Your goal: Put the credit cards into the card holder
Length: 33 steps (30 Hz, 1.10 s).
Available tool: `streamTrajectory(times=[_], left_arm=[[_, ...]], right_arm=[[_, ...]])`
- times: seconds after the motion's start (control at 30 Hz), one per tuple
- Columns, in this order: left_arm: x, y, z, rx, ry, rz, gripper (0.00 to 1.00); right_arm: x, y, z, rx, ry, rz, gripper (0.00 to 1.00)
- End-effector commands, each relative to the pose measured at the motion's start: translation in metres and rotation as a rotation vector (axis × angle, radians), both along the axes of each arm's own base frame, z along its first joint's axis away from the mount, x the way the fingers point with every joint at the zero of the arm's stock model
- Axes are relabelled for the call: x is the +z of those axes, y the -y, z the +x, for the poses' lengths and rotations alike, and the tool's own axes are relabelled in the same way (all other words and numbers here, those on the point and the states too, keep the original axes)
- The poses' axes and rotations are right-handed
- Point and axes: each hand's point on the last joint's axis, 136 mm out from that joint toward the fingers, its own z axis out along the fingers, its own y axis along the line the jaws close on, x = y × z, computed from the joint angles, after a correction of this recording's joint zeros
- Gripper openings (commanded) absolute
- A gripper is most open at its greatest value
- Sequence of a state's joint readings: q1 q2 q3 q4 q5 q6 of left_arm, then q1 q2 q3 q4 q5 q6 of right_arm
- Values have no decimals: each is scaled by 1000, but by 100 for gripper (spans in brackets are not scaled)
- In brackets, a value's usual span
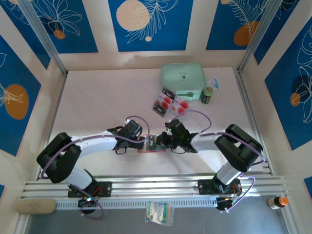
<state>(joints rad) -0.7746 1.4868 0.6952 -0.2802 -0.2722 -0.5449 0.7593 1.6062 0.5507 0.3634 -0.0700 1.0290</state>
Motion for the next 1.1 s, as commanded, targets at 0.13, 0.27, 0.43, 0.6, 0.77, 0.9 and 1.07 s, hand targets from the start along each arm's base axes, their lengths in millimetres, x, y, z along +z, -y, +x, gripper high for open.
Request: streamTrajectory(times=[0.13, 0.27, 0.43, 0.6, 0.77, 0.9, 1.07], left_arm=[[-4, -10, -8, 9, -17, 36, 100], [-1, -7, -6, 7, -11, 30, 100], [15, -4, -1, 20, 16, 5, 100], [34, -11, 3, 81, 54, -28, 100], [32, -26, -3, 148, 37, -25, 100], [21, -35, -8, 175, 6, 5, 100], [12, -44, -13, 201, -15, 46, 100]], right_arm=[[-13, -10, -11, 80, -80, -30, 0], [-15, -19, -14, 145, -113, -54, 2], [2, -18, -15, 214, -90, -100, 26], [28, -6, -7, 213, -17, -151, 32], [37, -9, -4, 256, 13, -195, 23], [40, -18, -2, 296, 35, -227, 11], [33, -28, -1, 338, 36, -267, 7]])
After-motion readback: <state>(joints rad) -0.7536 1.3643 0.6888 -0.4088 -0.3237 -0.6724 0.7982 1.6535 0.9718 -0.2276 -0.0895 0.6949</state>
